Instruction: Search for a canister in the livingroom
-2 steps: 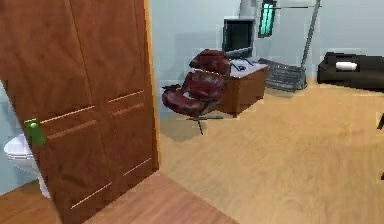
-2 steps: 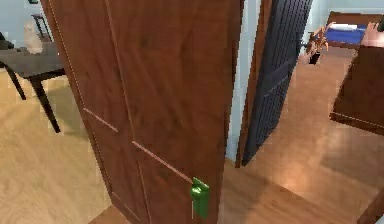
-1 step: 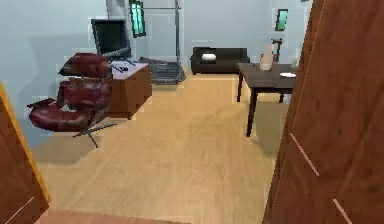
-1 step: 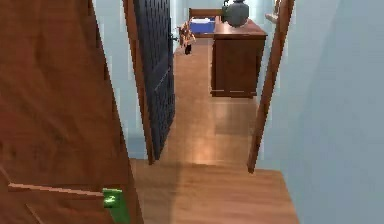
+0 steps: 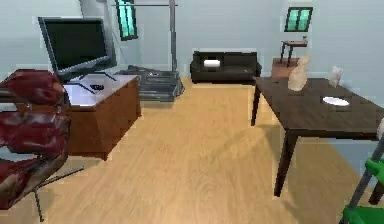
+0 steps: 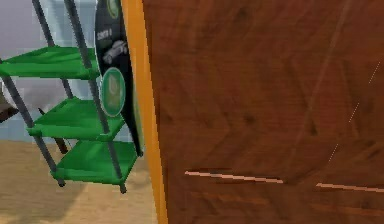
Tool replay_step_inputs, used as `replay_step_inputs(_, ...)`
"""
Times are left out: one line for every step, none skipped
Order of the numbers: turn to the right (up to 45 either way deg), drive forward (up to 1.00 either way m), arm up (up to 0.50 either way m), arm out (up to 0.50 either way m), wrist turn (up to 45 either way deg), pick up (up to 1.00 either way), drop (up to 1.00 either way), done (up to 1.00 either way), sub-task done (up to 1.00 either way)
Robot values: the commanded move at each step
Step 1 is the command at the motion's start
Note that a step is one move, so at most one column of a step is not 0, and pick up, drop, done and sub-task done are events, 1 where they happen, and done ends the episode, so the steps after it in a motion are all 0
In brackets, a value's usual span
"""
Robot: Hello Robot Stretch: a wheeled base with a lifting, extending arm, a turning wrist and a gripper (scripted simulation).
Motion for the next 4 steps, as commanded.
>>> replay_step_inputs(3.0, 0.00, 0.00, 0.00, 0.0, 0.00, 0.00, 0.00, 0.00)
replay_step_inputs(0.0, 1.00, 0.00, 0.00, 0.0, 0.00, 0.00, 0.00, 0.00)
replay_step_inputs(0.0, 1.00, 0.00, 0.00, 0.0, 0.00, 0.00, 0.00, 0.00)
replay_step_inputs(0.0, 1.00, 0.00, 0.00, 0.0, 0.00, 0.00, 0.00, 0.00)
